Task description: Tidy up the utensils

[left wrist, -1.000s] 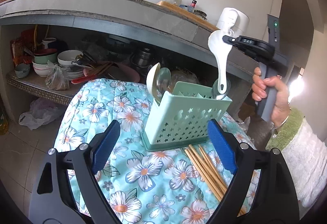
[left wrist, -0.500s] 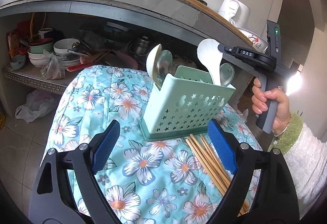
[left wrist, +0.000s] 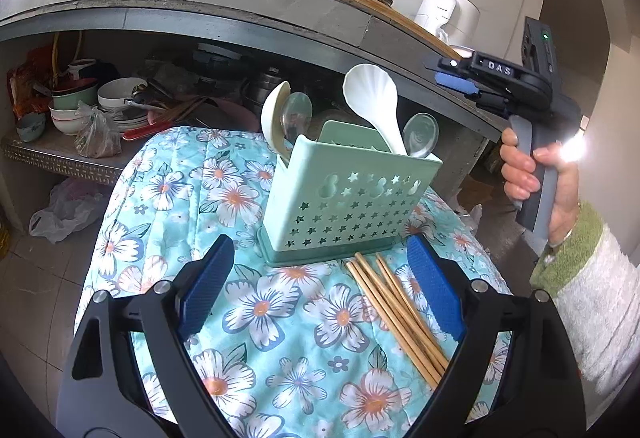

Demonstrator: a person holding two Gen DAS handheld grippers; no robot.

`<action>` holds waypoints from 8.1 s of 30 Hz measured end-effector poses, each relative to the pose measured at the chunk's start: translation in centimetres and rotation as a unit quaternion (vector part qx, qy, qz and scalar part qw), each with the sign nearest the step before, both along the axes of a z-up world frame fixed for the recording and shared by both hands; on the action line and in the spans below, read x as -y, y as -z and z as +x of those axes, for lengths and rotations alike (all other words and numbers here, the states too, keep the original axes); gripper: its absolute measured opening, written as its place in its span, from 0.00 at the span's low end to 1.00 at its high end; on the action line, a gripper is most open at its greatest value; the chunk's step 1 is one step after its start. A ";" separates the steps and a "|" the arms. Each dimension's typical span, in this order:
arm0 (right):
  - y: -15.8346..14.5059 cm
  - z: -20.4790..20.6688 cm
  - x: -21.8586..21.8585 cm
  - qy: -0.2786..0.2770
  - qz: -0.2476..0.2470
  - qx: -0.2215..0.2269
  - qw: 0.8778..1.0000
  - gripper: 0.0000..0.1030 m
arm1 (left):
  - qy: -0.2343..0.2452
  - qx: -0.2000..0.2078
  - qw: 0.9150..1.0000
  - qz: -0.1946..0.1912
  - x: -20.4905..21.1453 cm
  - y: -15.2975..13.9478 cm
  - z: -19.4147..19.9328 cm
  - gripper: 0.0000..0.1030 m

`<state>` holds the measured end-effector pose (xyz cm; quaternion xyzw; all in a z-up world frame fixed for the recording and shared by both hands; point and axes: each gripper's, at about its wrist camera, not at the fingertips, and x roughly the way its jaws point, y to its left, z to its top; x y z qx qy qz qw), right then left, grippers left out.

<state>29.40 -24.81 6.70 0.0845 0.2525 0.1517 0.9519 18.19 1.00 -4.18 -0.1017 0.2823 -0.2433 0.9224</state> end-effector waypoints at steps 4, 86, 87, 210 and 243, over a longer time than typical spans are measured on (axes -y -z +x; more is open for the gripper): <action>0.3 3.5 -0.5 -0.041 -0.004 -0.059 0.997 0.53 | 0.004 -0.002 1.000 -0.002 0.1 0.0 0.0 0.82; 0.7 -0.4 -18.2 -0.009 -0.252 -0.119 0.960 0.05 | -0.019 -0.014 0.997 -0.078 -3.6 0.8 0.9 0.82; 0.3 -0.5 -17.9 -0.006 -0.250 -0.114 0.961 0.05 | -0.019 -0.014 0.997 -0.078 -3.6 0.8 0.9 0.82; -0.4 -4.5 1.5 0.035 0.062 -0.098 0.993 0.23 | -0.011 -0.034 0.998 -0.043 -1.6 1.9 1.5 0.82; 20.8 -16.1 1.4 0.124 -0.101 -0.262 0.952 0.94 | -0.070 -0.197 0.945 0.250 7.4 10.4 1.2 0.92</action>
